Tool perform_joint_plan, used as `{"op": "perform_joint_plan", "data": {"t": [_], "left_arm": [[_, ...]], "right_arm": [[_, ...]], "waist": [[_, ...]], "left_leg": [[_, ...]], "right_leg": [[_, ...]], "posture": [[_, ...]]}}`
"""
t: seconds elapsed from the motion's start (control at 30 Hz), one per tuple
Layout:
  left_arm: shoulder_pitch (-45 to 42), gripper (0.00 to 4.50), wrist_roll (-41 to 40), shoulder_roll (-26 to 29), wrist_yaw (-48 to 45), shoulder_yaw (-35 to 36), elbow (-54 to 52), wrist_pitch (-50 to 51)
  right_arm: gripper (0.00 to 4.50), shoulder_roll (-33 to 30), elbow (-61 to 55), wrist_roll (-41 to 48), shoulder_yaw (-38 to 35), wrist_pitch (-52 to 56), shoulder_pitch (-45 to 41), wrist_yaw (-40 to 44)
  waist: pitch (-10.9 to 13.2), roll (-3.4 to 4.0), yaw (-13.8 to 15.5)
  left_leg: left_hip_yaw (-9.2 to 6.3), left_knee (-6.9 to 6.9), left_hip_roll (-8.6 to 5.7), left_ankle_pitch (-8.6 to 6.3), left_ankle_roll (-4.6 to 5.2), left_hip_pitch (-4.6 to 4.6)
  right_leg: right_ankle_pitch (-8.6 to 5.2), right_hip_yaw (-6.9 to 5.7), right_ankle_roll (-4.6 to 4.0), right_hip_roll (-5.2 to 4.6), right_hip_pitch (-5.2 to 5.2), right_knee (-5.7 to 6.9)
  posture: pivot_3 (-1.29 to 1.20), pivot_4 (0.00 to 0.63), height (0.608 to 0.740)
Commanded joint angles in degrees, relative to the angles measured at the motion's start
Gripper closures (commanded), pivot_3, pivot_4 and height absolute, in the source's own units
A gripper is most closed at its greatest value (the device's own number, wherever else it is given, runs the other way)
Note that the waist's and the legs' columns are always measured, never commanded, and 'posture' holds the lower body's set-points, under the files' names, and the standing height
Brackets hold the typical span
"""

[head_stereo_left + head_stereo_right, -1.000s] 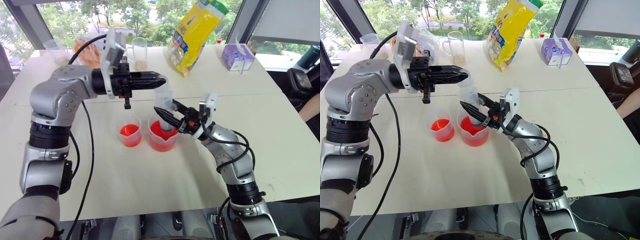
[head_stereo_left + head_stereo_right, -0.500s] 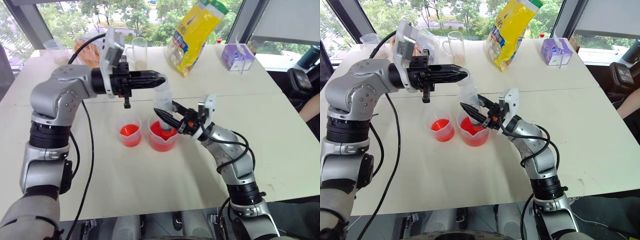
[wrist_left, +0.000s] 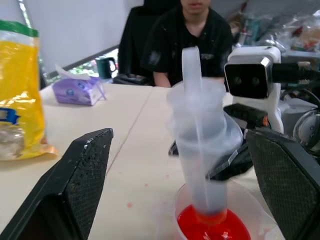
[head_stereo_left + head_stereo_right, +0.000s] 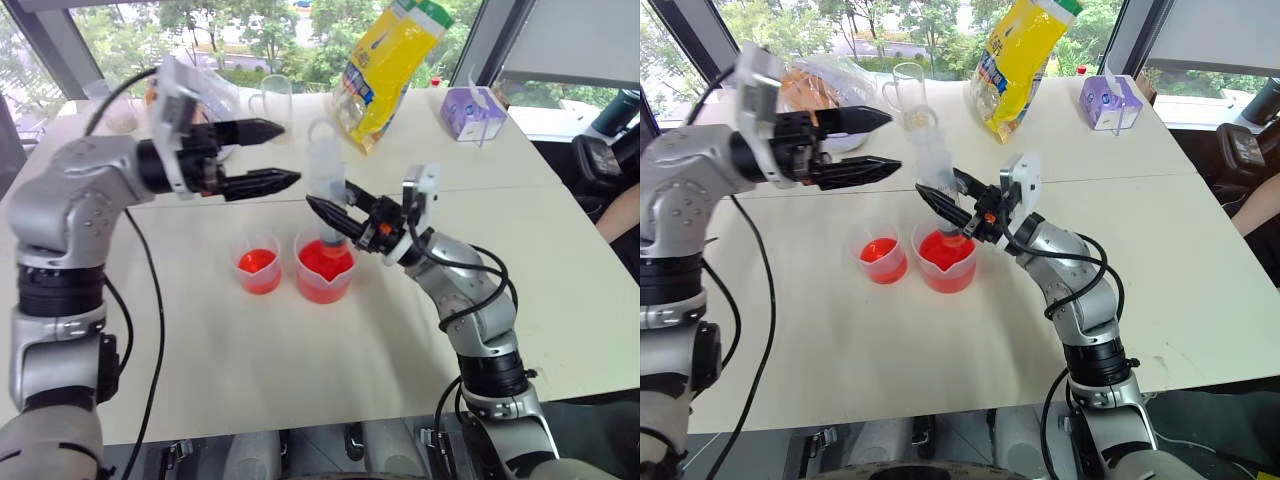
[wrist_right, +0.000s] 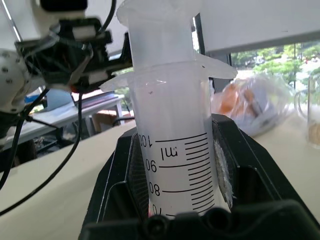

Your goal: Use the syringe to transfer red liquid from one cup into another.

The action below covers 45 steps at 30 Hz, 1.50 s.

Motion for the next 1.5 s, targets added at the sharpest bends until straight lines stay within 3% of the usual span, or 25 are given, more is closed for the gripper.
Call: {"op": "perform_joint_plan", "data": {"t": [0.03, 0.23, 0.53, 1.07, 1.17, 1.4, 1.5], "left_arm": [[1.0, 0.06, -3.9, 3.7, 0.8, 6.4, -3.0, 2.7], [3.5, 0.06, -10.7, 8.0, 6.4, 15.5, -6.1, 8.7], [8.2, 0.06, -22.1, 12.7, 15.0, 25.5, -13.8, 15.6], [6.9, 0.06, -19.5, 8.4, 19.6, 14.6, -13.5, 9.7], [6.2, 0.92, -19.9, 7.8, 19.8, 14.1, -12.9, 9.5], [7.6, 4.42, -19.3, 7.9, 18.8, 13.0, -13.3, 9.1], [8.6, 4.42, -18.2, 8.1, 18.0, 12.3, -13.8, 8.2]], "right_arm": [[3.12, 1.1, -3.1, 4.2, -1.8, 1.9, -5.3, -1.1], [3.12, 7.1, 3.1, 10.3, -2.7, 4.6, -15.7, -1.3], [3.12, 16.2, 21.8, 2.4, 4.8, -7.0, -17.4, 6.8], [3.12, 16.4, 23.5, -2.6, 7.3, -10.9, -13.9, 10.3], [3.12, 16.3, 23.4, -3.1, 7.4, -11.1, -13.7, 10.4], [3.12, 16.2, 23.3, -3.7, 7.4, -11.2, -13.7, 10.8], [3.12, 16.2, 23.4, -3.9, 7.2, -11.4, -14.0, 11.0]], "waist": [[0.0, 0.01, -0.1], [0.0, 0.0, 0.0], [0.0, -0.03, -0.1], [0.0, -0.03, -0.2], [0.0, -0.03, -0.2], [0.0, -0.03, -0.1], [0.0, -0.03, -0.1]], "left_leg": [[0.0, 0.0, 0.0, 0.0, 0.0, 0.0], [-0.01, 0.0, 0.03, 0.01, -0.02, 0.01], [0.0, -0.01, 0.02, 0.01, -0.03, 0.0], [0.0, -0.03, -0.02, 0.06, -0.14, 0.01], [0.01, -0.04, -0.01, 0.07, -0.14, 0.02], [0.01, -0.04, -0.01, 0.06, -0.13, 0.01], [0.0, -0.04, 0.0, 0.06, -0.14, 0.01]], "right_leg": [[0.0, 0.0, 0.0, 0.0, -0.01, 0.0], [0.0, 0.0, 0.0, -0.01, 0.0, 0.02], [0.01, 0.0, -0.01, -0.06, -0.01, 0.01], [0.02, -0.02, -0.03, -0.1, -0.02, 0.03], [0.02, -0.02, -0.03, -0.07, -0.02, 0.04], [0.02, -0.02, -0.03, -0.07, -0.02, 0.03], [0.02, -0.02, -0.03, -0.07, -0.02, 0.03]], "posture": [[0.0, 0.15, 0.74], [0.0, 0.15, 0.74], [0.0, 0.15, 0.74], [0.0, 0.15, 0.74], [0.0, 0.15, 0.74], [0.0, 0.15, 0.74], [0.0, 0.15, 0.74]]}}
